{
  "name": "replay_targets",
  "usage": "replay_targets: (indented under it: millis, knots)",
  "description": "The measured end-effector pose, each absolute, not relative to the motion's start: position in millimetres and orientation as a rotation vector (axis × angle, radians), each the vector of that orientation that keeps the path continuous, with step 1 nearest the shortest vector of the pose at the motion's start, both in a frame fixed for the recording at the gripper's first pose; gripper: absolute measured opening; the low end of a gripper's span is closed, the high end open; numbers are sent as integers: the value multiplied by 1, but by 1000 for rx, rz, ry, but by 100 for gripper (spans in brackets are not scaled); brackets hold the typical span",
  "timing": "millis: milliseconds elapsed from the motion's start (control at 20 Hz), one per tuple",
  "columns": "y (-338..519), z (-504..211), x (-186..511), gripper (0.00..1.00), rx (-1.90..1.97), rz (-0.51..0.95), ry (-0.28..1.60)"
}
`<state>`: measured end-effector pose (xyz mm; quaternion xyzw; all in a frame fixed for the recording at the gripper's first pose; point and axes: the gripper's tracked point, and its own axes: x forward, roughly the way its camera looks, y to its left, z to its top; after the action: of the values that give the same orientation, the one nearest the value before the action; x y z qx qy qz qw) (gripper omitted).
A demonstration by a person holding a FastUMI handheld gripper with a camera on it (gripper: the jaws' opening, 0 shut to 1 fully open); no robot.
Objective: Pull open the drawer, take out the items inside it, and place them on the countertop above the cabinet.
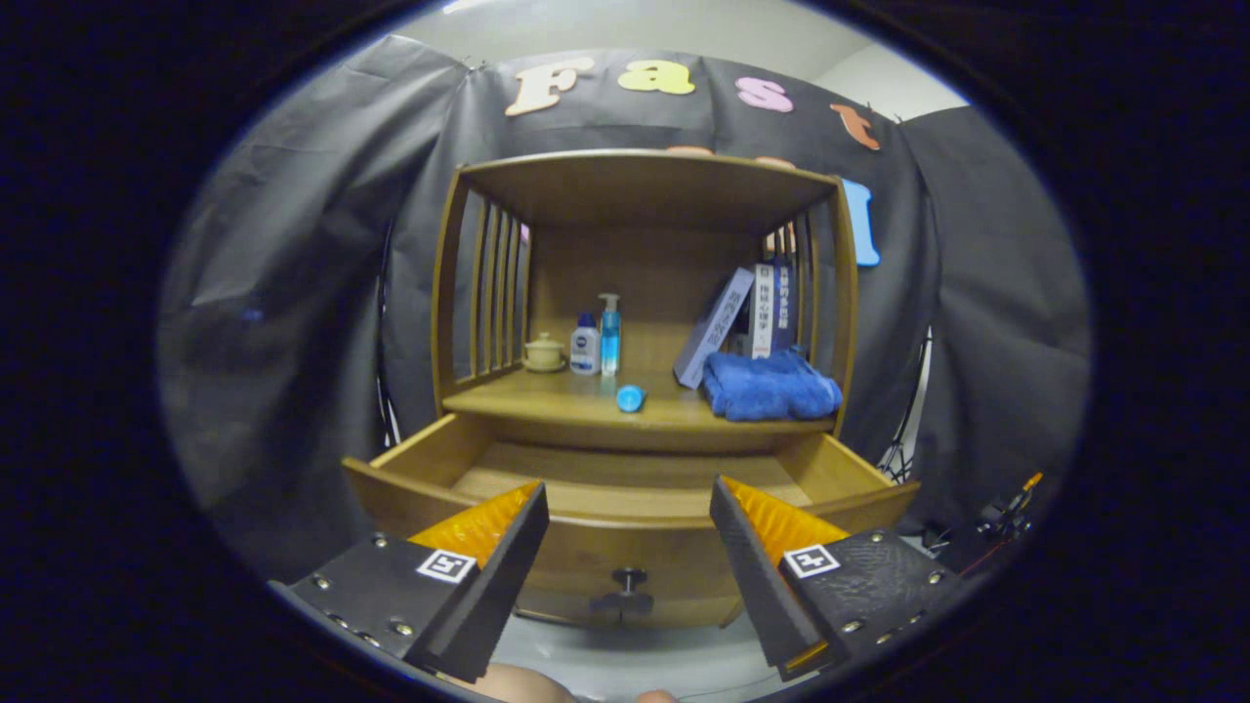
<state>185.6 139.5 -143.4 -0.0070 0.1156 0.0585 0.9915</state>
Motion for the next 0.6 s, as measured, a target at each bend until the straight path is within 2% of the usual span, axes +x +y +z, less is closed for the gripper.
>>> replay_targets:
  millis: [450, 600]
  knots:
    - [140, -206, 204, 99, 4, 54, 360]
    - [147, -212, 205, 99, 53, 77, 376]
